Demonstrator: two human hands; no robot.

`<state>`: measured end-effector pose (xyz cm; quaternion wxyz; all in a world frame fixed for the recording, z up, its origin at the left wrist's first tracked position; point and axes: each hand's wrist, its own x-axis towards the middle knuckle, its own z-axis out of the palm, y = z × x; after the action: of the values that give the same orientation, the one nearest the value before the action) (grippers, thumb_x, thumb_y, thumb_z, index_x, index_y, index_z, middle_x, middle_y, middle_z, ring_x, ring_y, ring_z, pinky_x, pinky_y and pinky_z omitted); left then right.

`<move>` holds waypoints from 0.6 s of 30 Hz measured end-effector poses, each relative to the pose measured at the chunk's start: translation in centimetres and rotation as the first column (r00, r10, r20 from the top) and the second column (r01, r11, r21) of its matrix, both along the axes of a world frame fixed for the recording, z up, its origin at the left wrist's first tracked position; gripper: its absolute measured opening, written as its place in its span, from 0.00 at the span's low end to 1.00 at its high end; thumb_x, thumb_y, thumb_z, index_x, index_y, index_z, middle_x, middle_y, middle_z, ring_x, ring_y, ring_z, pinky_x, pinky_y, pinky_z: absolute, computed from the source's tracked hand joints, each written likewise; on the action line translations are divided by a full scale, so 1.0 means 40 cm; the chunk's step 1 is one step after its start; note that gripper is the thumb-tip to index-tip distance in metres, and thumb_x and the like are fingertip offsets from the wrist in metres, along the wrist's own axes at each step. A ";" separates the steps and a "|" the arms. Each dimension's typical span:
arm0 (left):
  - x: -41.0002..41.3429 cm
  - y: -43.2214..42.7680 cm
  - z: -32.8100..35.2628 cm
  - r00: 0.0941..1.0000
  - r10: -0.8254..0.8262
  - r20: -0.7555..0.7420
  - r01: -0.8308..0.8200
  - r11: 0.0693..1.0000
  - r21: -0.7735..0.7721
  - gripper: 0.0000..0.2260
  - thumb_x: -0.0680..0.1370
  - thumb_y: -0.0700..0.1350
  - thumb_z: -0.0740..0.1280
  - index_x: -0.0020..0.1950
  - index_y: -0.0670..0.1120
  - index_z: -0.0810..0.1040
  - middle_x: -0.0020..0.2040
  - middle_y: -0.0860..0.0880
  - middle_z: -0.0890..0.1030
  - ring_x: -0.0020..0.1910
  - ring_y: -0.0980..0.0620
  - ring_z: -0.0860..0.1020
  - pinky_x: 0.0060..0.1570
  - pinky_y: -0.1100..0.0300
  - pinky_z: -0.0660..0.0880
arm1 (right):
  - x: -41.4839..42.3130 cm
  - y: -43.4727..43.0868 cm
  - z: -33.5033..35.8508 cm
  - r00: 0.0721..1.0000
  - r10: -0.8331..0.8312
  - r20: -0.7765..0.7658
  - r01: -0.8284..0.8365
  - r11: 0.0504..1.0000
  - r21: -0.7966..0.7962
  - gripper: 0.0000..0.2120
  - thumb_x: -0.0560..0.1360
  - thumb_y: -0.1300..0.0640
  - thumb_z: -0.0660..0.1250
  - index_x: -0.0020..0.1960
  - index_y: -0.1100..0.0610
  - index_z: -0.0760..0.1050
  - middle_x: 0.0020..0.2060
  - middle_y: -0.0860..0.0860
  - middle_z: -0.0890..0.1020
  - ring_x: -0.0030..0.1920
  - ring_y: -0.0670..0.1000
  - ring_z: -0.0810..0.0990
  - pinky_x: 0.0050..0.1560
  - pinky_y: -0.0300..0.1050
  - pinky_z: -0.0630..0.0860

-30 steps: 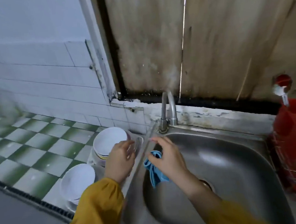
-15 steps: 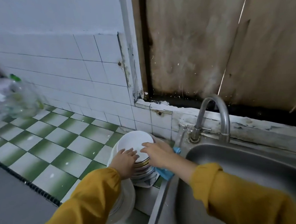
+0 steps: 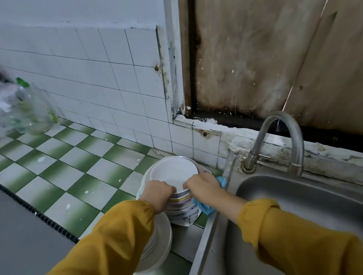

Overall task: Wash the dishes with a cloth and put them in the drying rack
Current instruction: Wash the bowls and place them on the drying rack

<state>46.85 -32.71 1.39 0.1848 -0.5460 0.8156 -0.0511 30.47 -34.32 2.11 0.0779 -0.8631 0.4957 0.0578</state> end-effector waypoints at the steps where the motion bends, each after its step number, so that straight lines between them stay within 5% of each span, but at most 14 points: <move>1: -0.001 0.001 0.003 1.000 -0.006 -0.001 0.006 1.000 -0.025 0.13 0.80 0.41 0.62 0.63 0.47 0.75 0.56 0.44 0.81 0.56 0.43 0.78 0.56 0.54 0.72 | -0.001 0.001 0.001 1.000 -0.016 0.023 0.016 1.000 0.017 0.07 0.77 0.62 0.63 0.50 0.54 0.79 0.44 0.56 0.80 0.48 0.60 0.78 0.44 0.45 0.70; 5: 0.003 -0.004 0.013 0.999 -0.040 -0.022 0.038 0.996 -0.076 0.10 0.81 0.44 0.60 0.62 0.47 0.75 0.55 0.46 0.82 0.55 0.43 0.78 0.59 0.55 0.69 | -0.005 0.000 0.007 0.993 -0.053 0.110 0.047 0.997 0.060 0.09 0.77 0.49 0.66 0.48 0.53 0.80 0.40 0.53 0.77 0.45 0.57 0.76 0.42 0.46 0.69; 9: 0.015 -0.014 0.008 0.988 -0.110 -0.112 0.098 0.990 -0.101 0.10 0.80 0.48 0.61 0.60 0.48 0.75 0.53 0.48 0.83 0.52 0.45 0.78 0.62 0.57 0.66 | -0.021 -0.004 -0.001 0.970 -0.075 0.233 0.057 0.995 0.080 0.07 0.78 0.49 0.65 0.46 0.51 0.78 0.45 0.53 0.82 0.49 0.57 0.77 0.43 0.46 0.69; 13: 0.039 -0.019 0.013 0.925 -0.250 -0.286 0.162 0.941 -0.298 0.21 0.57 0.54 0.83 0.45 0.52 0.82 0.36 0.55 0.83 0.36 0.52 0.81 0.43 0.59 0.77 | -0.037 0.002 -0.007 0.917 -0.122 0.379 0.093 0.991 0.095 0.09 0.78 0.50 0.67 0.39 0.48 0.73 0.33 0.45 0.74 0.42 0.52 0.73 0.40 0.44 0.65; 18: 0.075 -0.007 -0.003 0.809 -0.153 -0.568 -0.059 0.939 -0.338 0.39 0.54 0.55 0.84 0.63 0.50 0.76 0.57 0.46 0.81 0.56 0.42 0.79 0.55 0.45 0.77 | -0.040 0.005 -0.016 0.818 -0.175 0.548 0.105 0.982 0.157 0.04 0.76 0.53 0.70 0.44 0.51 0.82 0.33 0.42 0.75 0.39 0.47 0.74 0.37 0.43 0.68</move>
<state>49.84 -32.98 1.27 -0.1736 -0.5375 0.8248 -0.0247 28.85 -34.11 1.48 0.2750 -0.7971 0.5089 -0.1735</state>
